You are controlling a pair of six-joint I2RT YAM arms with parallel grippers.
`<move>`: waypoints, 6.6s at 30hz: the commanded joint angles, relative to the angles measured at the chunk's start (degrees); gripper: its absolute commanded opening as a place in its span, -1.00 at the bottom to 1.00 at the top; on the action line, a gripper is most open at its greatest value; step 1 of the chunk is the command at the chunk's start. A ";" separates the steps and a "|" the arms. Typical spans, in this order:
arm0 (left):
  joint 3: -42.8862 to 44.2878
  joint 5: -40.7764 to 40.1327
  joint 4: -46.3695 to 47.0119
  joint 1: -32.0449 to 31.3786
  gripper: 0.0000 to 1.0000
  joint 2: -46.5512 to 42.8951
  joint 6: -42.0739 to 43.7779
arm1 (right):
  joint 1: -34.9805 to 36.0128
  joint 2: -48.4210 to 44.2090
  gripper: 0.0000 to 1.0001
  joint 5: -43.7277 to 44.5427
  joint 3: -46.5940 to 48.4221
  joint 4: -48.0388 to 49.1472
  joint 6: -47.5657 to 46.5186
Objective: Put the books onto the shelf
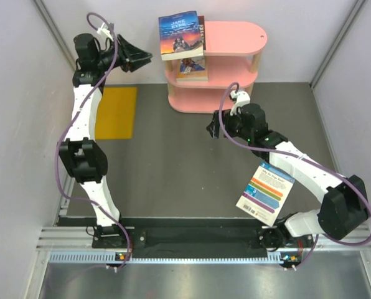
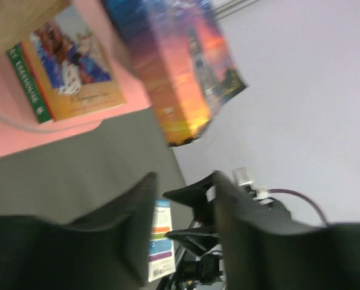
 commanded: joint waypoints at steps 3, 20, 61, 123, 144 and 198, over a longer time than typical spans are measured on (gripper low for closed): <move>-0.05 2.21 20.66 0.55 -0.53 -0.84 -9.59 | 0.92 -2.02 0.99 -1.89 -4.85 5.30 2.51; 3.20 -12.46 35.01 -0.41 -1.00 8.74 -19.00 | 1.19 0.27 0.99 -10.15 -24.18 21.30 12.70; -12.35 -21.69 19.73 -15.44 -1.00 -12.86 4.97 | 1.98 2.20 0.99 -12.26 -24.54 22.71 14.91; 7.07 -44.72 -7.00 -19.84 -0.96 -0.66 18.61 | 1.89 3.61 0.99 -12.88 -23.93 21.92 15.17; 2.69 -38.93 -3.93 -17.90 -0.95 -1.97 20.01 | 1.89 3.18 0.99 -12.88 -23.93 21.83 15.08; -45.32 -45.43 5.57 -63.34 -0.22 -3.39 30.82 | -30.98 -37.34 -1.00 -5.85 -37.97 -29.85 30.18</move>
